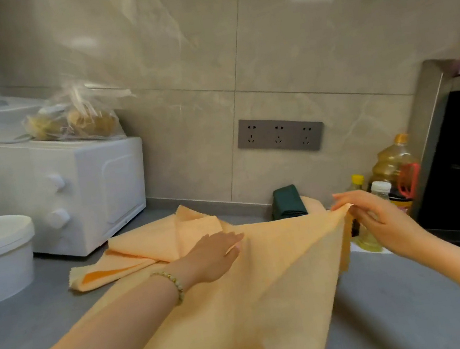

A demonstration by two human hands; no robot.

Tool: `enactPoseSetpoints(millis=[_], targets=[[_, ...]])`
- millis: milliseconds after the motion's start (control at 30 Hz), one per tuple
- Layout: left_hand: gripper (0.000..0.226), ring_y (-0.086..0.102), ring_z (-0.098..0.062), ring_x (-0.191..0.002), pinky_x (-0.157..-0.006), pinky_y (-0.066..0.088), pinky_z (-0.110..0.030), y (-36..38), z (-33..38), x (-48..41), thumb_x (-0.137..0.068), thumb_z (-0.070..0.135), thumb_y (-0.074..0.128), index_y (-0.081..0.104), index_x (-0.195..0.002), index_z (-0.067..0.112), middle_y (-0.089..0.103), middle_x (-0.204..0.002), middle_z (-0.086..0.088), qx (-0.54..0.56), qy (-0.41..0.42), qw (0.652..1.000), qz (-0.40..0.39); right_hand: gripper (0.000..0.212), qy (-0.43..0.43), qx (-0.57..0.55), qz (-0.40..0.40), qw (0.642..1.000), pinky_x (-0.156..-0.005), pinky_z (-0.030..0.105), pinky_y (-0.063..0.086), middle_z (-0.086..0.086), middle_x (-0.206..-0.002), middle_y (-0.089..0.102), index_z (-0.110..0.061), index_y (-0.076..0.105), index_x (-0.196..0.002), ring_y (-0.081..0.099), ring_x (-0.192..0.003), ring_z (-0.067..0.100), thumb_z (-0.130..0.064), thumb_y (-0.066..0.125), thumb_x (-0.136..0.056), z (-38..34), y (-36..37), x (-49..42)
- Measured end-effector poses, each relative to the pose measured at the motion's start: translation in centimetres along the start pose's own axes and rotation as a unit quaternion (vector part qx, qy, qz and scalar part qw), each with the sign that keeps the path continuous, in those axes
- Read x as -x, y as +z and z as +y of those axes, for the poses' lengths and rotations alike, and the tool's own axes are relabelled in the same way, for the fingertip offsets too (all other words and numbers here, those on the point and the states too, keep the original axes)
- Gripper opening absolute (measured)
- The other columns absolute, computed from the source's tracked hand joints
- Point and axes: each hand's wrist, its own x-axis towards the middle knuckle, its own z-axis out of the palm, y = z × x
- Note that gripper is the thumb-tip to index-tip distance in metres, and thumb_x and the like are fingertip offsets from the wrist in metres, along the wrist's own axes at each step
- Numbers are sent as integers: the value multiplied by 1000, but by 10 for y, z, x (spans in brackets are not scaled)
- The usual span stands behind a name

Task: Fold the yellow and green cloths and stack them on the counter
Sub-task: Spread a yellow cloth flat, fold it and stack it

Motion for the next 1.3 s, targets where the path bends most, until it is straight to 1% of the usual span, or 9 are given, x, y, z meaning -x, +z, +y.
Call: enactPoseSetpoints(millis=[133, 367, 567, 733, 833, 900, 1033, 1167, 1300], targets=[[52, 6, -19, -148, -118, 3, -40, 24, 16, 2, -103, 36, 23, 10, -153, 27, 8, -160, 1, -69, 1, 995, -66, 38, 78, 68, -60, 993, -99, 24, 39, -26, -114, 52, -45, 56, -99, 50, -108, -8, -7, 50, -94, 34, -22, 61], [58, 2, -22, -148, -119, 2, -40, 33, 8, 11, -103, 38, 29, 4, -153, 26, 0, -161, 2, -139, -28, 989, -53, 63, 220, 170, -255, 926, -106, 22, 29, -3, -145, 41, -45, 56, -102, 36, -136, 18, 13, 34, -88, 39, -17, 65], [73, 4, -29, -147, -119, 9, -45, 18, -40, 21, -100, 41, 40, -7, -153, 22, -6, -161, -4, -199, -127, 971, -47, 47, 75, 128, -264, 953, -110, 26, 30, -11, -148, 36, -33, 40, -139, 35, -135, 10, -18, 49, -96, -29, 79, -13], [61, 36, -28, -136, -106, 35, -37, 18, -80, 16, -102, 31, 33, 2, -153, 23, 14, -159, -5, -186, -183, 962, -77, 56, 21, 193, -303, 933, -103, 35, 36, -5, -154, 25, -30, 25, -147, 35, -135, 21, -32, 47, -95, -66, 191, -74], [44, 46, -26, -128, -101, 38, -35, 7, -97, 2, -102, 19, 32, 31, -146, 22, 43, -144, -7, -235, -180, 951, -86, 37, 15, 215, -316, 924, -91, 34, 42, 1, -135, 50, -27, 50, -130, 49, -119, 24, -27, 46, -93, -69, 237, -110], [39, 48, -26, -127, -97, 39, -35, -3, -103, -6, -100, 12, 37, 44, -137, 21, 49, -138, -5, -264, -181, 944, -80, 18, 18, 229, -318, 920, -69, 27, 41, 3, -102, 62, -22, 63, -91, 54, -97, 26, -15, 47, -88, -69, 253, -130], [33, 52, -25, -121, -90, 41, -31, -33, -117, -24, -99, 13, 40, 49, -130, 17, 53, -130, -6, -264, -204, 943, 8, 26, 53, 215, -163, 961, -46, 28, 23, 1, -59, 40, -19, 44, -58, 44, -69, 27, -3, 49, -78, -77, 257, -179], [34, 55, -22, -120, -92, 44, -24, -58, -130, -40, -98, -3, 36, 44, -130, 6, 55, -128, -7, -242, -264, 921, 154, 26, 65, 132, -53, 988, -67, 30, 43, 14, -96, 69, -13, 72, -97, 63, -90, 33, -5, 50, -85, -85, 273, -231], [38, 50, -24, -123, -85, 42, -14, -29, -151, -54, -99, 11, 41, 39, -136, 6, 49, -134, -9, -149, -287, 938, 121, 53, 86, 47, -179, 979, -105, 35, 37, 8, -148, 38, -19, 35, -144, 40, -132, 28, -23, 50, -93, -73, 306, -219]])
